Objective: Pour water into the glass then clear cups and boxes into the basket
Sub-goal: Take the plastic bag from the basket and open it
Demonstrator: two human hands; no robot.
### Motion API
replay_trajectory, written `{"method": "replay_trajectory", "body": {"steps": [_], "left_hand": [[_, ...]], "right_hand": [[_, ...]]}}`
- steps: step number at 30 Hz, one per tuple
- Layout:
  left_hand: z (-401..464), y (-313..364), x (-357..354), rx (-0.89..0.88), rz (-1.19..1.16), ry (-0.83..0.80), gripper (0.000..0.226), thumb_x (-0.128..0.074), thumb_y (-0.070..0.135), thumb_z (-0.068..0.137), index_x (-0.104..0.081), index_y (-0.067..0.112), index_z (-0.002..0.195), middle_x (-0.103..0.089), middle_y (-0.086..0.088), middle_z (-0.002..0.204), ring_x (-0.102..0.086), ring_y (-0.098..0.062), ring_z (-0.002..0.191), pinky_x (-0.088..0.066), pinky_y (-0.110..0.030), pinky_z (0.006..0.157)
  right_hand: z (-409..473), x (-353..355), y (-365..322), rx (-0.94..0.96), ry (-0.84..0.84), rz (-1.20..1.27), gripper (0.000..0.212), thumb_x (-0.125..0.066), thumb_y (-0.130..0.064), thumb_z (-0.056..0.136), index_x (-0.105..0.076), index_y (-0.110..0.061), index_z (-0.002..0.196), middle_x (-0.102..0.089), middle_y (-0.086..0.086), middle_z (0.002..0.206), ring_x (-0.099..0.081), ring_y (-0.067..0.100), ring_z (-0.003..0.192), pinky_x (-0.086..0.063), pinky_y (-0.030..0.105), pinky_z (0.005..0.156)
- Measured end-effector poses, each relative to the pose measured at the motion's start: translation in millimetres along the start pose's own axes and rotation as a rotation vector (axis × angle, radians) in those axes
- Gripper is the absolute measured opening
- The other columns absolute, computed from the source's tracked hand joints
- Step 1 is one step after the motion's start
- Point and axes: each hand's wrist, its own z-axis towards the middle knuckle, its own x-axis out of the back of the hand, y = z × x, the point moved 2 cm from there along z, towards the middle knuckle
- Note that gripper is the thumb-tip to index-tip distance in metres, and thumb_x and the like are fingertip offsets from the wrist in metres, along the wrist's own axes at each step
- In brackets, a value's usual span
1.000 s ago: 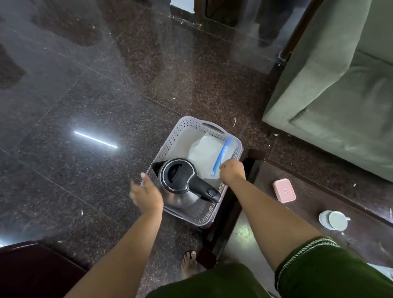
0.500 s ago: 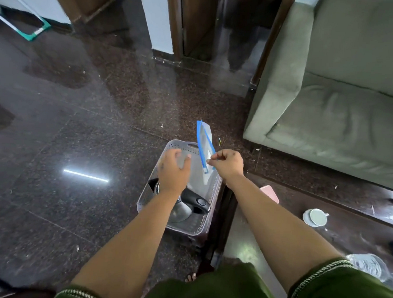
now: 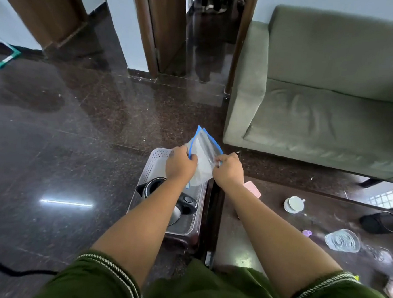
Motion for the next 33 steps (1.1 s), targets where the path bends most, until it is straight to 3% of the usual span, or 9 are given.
{"method": "replay_trajectory", "body": {"steps": [9,14,17,18,19,20,21,27,33], "left_hand": [[-28.1,21.4,-22.4,-0.149,0.081,-0.082,0.012,-0.047,0.015,0.091,-0.046,0.009,0.080,-0.056,-0.017,0.097,-0.054,-0.034,0.090,-0.030,-0.032,0.068],[-37.1,22.1,-26.4,-0.186,0.095,-0.099,0.017,-0.049,0.018,0.089,-0.042,0.012,0.075,-0.056,-0.013,0.092,-0.055,-0.032,0.085,-0.031,-0.031,0.066],[-51.7,26.3,-31.2,-0.215,0.088,-0.099,0.016,-0.050,0.018,0.088,-0.047,0.009,0.075,-0.053,-0.010,0.099,-0.055,-0.031,0.082,-0.034,-0.031,0.065],[-56.3,27.5,-33.4,-0.229,0.090,-0.101,0.016,-0.049,0.017,0.088,-0.049,0.006,0.076,-0.051,-0.011,0.102,-0.056,-0.032,0.081,-0.037,-0.033,0.065],[-59.6,28.7,-35.6,-0.238,0.093,-0.104,0.016,-0.049,0.017,0.088,-0.052,0.004,0.079,-0.051,-0.012,0.105,-0.057,-0.034,0.082,-0.039,-0.035,0.066],[-61.8,29.5,-37.4,-0.237,0.095,-0.106,0.017,-0.049,0.017,0.089,-0.053,0.002,0.081,-0.050,-0.013,0.107,-0.057,-0.035,0.082,-0.042,-0.037,0.068],[-63.0,30.0,-39.0,-0.231,0.093,-0.108,0.017,-0.049,0.017,0.089,-0.053,0.001,0.083,-0.049,-0.013,0.110,-0.058,-0.036,0.083,-0.043,-0.038,0.068],[-72.6,39.6,-48.8,-0.200,0.046,-0.115,0.018,-0.049,0.014,0.090,-0.055,-0.003,0.090,-0.049,-0.017,0.115,-0.059,-0.039,0.084,-0.042,-0.040,0.072],[-65.6,35.2,-48.8,0.058,0.035,-0.130,0.027,-0.044,0.016,0.094,-0.058,-0.005,0.103,-0.054,-0.021,0.117,-0.056,-0.037,0.105,-0.040,-0.037,0.089]], "right_hand": [[-8.2,-6.5,-10.9,0.023,-0.167,-0.261,0.011,-0.049,-0.007,0.090,-0.057,-0.007,0.083,-0.062,0.017,0.111,-0.063,0.032,0.101,-0.042,0.029,0.072],[-4.0,-18.4,0.6,-0.007,-0.393,-0.258,0.031,-0.050,-0.030,0.096,-0.056,-0.005,0.114,-0.061,0.012,0.120,-0.059,0.027,0.112,-0.047,0.033,0.093],[16.9,-35.0,30.7,-0.105,-0.649,-0.290,0.054,-0.013,-0.039,0.101,-0.041,-0.005,0.071,-0.055,0.004,0.075,-0.060,0.023,0.079,-0.025,0.009,0.053],[26.8,-28.8,32.7,-0.183,-0.229,-0.209,0.059,0.002,-0.037,0.100,-0.039,-0.006,0.071,-0.031,0.003,0.053,-0.049,0.008,0.058,-0.012,0.011,0.040],[19.3,-19.2,34.4,-0.239,-0.170,-0.121,0.054,0.003,-0.029,0.100,-0.036,-0.003,0.073,-0.030,0.017,0.103,0.006,0.036,0.125,-0.010,0.015,0.036],[5.4,-7.0,21.1,-0.248,-0.377,-0.149,0.038,-0.011,-0.017,0.101,-0.035,-0.007,0.072,-0.029,0.002,0.063,-0.051,0.010,0.076,-0.017,0.013,0.039],[3.7,-15.4,21.3,-0.194,-0.192,-0.287,0.029,-0.022,-0.004,0.095,-0.034,-0.013,0.071,-0.031,0.003,0.063,-0.047,0.027,0.059,-0.025,0.013,0.048],[-1.1,-15.3,39.2,-0.053,-0.120,-0.337,0.021,-0.044,-0.014,0.092,-0.060,-0.012,0.107,-0.056,0.013,0.117,-0.047,0.028,0.116,-0.041,0.033,0.090],[-14.4,-3.2,35.7,0.095,-0.164,-0.339,0.020,-0.046,-0.005,0.091,-0.056,-0.007,0.109,-0.055,0.013,0.117,-0.060,0.032,0.105,-0.046,0.037,0.077]]}}
